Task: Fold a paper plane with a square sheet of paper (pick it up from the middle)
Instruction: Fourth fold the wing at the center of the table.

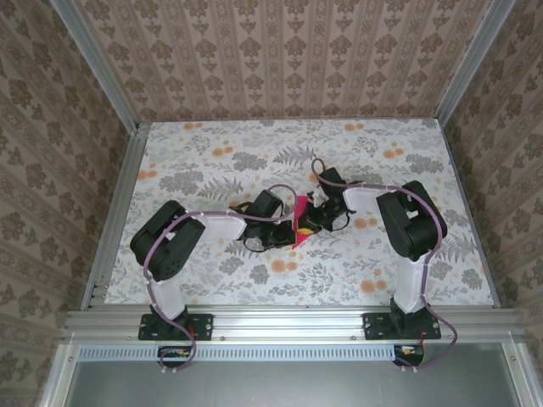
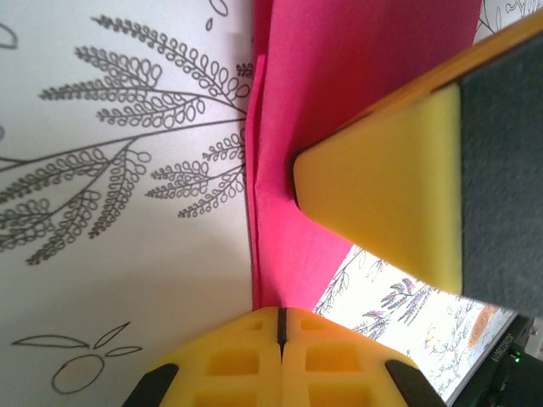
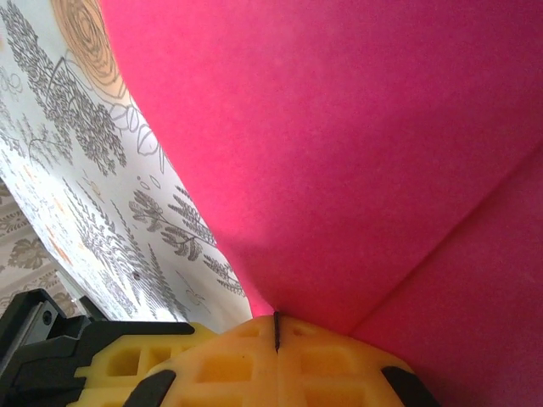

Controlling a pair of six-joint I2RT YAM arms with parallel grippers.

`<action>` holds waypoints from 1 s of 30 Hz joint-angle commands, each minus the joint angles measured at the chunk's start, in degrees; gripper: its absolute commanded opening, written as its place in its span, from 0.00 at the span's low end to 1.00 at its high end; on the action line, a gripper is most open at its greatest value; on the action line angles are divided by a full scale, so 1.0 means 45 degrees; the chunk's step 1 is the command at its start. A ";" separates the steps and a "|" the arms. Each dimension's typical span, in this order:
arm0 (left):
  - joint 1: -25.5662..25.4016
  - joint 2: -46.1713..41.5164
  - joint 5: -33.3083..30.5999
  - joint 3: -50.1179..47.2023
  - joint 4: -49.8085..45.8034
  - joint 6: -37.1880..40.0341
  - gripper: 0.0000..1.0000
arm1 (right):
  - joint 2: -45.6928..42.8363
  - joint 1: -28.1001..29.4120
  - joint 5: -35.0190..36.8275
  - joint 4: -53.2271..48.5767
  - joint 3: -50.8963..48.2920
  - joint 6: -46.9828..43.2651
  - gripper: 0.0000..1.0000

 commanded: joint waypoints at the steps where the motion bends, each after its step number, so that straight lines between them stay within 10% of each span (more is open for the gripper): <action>1: -0.0091 0.0630 0.0180 -0.0713 -0.2496 0.0260 0.00 | 0.0695 -0.1045 0.2148 0.0850 0.0591 -0.0722 0.06; 23: -0.0090 0.0444 0.0181 -0.0075 -0.3237 0.0641 0.00 | 0.2012 -0.2564 0.2994 -0.0319 0.3841 -0.1776 0.10; 30: -0.0077 -0.0600 -0.0046 0.1112 -0.3311 0.0796 0.09 | -0.0242 -0.2628 0.2801 -0.0198 0.3065 -0.1551 0.29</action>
